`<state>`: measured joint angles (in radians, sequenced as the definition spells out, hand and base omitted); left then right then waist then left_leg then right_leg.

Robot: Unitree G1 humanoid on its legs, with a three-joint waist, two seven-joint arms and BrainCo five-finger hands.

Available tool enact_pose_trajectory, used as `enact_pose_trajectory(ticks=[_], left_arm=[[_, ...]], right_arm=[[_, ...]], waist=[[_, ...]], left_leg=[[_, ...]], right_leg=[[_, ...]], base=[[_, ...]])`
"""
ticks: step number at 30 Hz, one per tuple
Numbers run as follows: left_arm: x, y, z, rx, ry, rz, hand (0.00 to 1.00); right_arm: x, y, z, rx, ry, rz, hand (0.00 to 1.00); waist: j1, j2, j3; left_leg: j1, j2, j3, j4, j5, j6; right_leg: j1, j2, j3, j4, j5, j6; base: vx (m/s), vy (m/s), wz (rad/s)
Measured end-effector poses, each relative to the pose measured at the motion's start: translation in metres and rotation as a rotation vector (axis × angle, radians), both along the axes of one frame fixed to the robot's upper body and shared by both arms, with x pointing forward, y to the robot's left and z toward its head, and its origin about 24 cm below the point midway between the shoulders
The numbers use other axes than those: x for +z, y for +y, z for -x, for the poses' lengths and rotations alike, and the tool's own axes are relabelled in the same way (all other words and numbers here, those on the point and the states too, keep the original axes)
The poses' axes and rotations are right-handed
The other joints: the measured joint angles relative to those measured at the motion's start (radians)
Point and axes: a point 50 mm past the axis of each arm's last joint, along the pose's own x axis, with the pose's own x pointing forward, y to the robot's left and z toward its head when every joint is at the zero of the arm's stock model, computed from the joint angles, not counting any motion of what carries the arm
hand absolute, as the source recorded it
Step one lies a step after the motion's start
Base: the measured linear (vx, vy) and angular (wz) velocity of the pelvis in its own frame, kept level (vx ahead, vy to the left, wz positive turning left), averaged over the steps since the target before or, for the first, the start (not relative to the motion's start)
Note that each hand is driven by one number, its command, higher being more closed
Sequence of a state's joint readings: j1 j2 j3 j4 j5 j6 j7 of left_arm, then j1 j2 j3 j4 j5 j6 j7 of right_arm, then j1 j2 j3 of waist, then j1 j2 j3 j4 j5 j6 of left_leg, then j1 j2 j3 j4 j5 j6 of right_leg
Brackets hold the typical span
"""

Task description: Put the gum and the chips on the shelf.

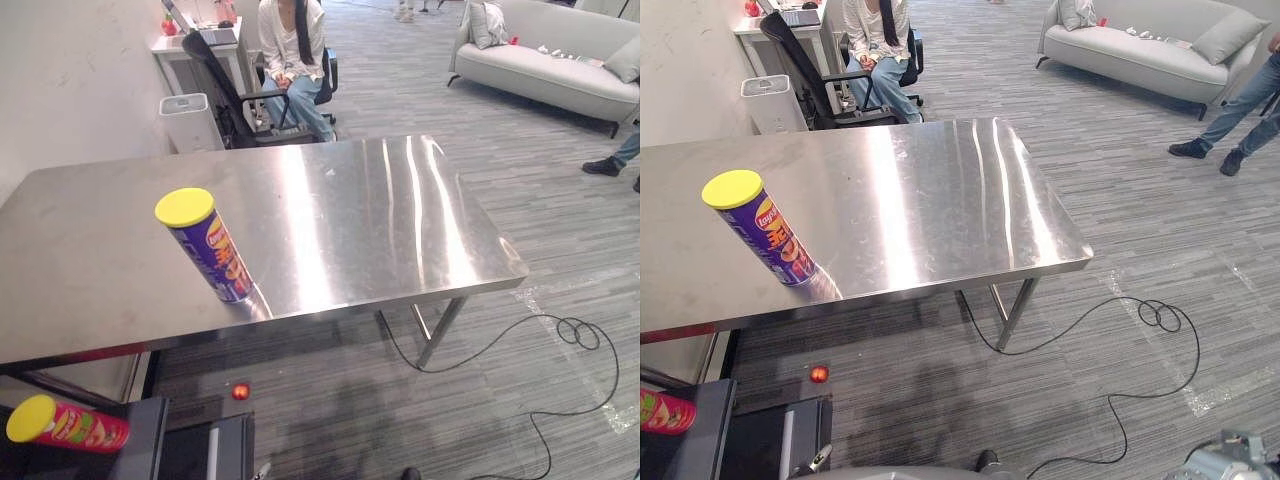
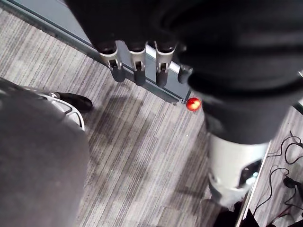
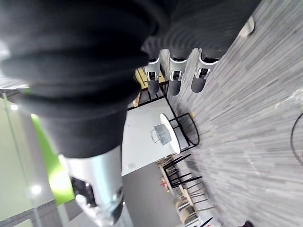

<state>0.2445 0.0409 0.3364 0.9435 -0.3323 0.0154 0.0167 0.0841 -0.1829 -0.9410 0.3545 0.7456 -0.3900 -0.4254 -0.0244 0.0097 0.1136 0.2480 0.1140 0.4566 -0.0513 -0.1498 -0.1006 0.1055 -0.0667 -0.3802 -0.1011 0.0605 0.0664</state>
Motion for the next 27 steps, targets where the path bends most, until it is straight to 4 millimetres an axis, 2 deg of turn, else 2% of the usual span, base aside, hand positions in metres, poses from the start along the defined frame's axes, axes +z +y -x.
enact_pose_trajectory(ticks=[5, 9, 13, 20, 23, 27], left_arm=[[-0.001, -0.003, 0.007, -0.02, 0.021, 0.009, 0.0], [-0.001, -0.004, 0.013, -0.021, 0.041, 0.005, 0.0], [0.0, -0.003, 0.008, -0.028, 0.027, -0.007, 0.0], [0.0, -0.005, 0.008, -0.08, 0.04, -0.017, 0.0], [0.0, -0.007, 0.007, -0.091, 0.04, -0.016, 0.0], [0.0, -0.007, 0.006, -0.099, 0.037, -0.022, 0.0]], right_arm=[[0.029, -0.005, -0.016, 0.075, -0.069, 0.138, 0.0], [0.074, 0.0, -0.038, 0.242, -0.04, 0.38, 0.0], [0.095, 0.011, -0.062, 0.44, -0.001, 0.51, 0.0], [0.107, 0.043, -0.098, 0.801, -0.012, 0.61, 0.0], [0.113, 0.063, -0.119, 1.007, 0.043, 0.679, 0.0], [0.112, 0.079, -0.134, 1.155, 0.092, 0.715, 0.0]], waist=[[-0.002, 0.002, -0.004], [-0.004, -0.001, -0.024], [-0.005, -0.003, -0.024], [-0.005, -0.005, -0.023], [-0.003, -0.005, -0.023], [0.002, -0.007, -0.023]], left_leg=[[0.0, 0.0, 0.0, 0.002, -0.001, -0.001], [-0.017, -0.001, -0.003, 0.005, -0.001, -0.001], [-0.02, -0.001, -0.01, 0.012, -0.001, -0.001], [-0.037, -0.003, -0.048, 0.018, 0.0, 0.0], [-0.05, -0.007, -0.065, 0.02, 0.002, 0.003], [-0.058, -0.013, -0.092, 0.019, 0.005, 0.008]], right_leg=[[0.0, 0.0, 0.002, 0.0, 0.0, 0.0], [-0.017, -0.001, 0.003, 0.002, 0.0, 0.0], [-0.015, -0.003, -0.001, 0.003, 0.0, 0.0], [-0.015, -0.01, -0.028, 0.003, 0.0, 0.0], [-0.015, -0.016, -0.049, 0.002, 0.0, 0.0], [-0.013, -0.023, -0.068, 0.002, 0.0, 0.0]], base=[[-0.01, -0.001, 0.0], [-0.03, -0.004, -0.01], [-0.02, -0.002, 0.02], [-0.02, 0.007, 0.12], [-0.01, 0.017, 0.18], [0.0, 0.023, 0.16]])
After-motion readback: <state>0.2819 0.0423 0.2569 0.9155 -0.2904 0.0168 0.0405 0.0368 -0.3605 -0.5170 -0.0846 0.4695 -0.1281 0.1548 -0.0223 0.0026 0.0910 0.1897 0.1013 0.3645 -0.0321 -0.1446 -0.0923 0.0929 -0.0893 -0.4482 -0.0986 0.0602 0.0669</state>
